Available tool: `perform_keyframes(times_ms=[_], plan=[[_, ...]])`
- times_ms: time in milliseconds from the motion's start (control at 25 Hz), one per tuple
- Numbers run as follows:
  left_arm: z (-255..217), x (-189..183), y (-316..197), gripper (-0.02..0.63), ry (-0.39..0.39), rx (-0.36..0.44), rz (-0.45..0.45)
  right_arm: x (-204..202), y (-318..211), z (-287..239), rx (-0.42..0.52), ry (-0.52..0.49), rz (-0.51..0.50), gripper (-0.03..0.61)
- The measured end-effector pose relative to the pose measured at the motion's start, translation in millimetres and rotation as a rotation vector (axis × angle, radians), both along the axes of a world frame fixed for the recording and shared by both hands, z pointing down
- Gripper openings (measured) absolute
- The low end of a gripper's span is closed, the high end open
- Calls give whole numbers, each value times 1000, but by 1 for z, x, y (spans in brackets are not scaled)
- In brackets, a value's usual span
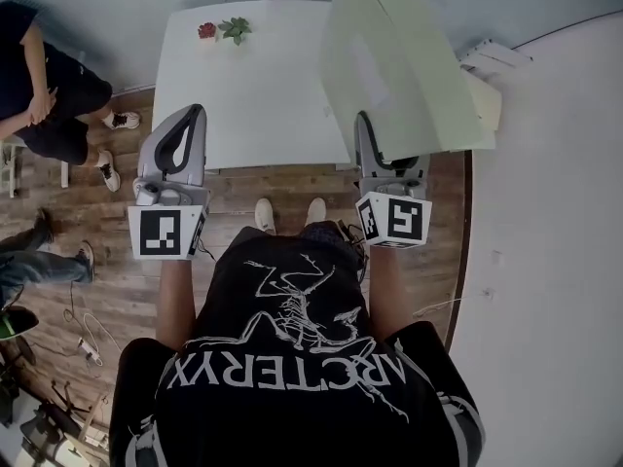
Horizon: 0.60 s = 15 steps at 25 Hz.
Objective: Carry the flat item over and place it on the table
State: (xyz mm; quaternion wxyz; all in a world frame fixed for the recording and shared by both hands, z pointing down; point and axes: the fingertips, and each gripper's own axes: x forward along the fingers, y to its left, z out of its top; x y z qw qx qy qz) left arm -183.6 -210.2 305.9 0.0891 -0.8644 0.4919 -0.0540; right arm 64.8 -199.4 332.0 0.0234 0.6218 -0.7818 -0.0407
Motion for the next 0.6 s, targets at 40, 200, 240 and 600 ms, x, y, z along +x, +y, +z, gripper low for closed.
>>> perform_keyframes(times_ms=[40, 200, 240, 600], plan=[[-2, 3, 0, 11, -1, 6, -5, 4, -4, 3, -11, -19, -5, 244], [1, 12, -5, 11, -8, -2, -24, 23, -20, 25, -70, -123, -5, 244], [3, 14, -6, 11, -9, -7, -29, 27, -24, 33, -87, -143, -6, 244], [7, 29, -13, 11, -32, -31, -53, 57, -76, 135, -357, -631, 11, 244]])
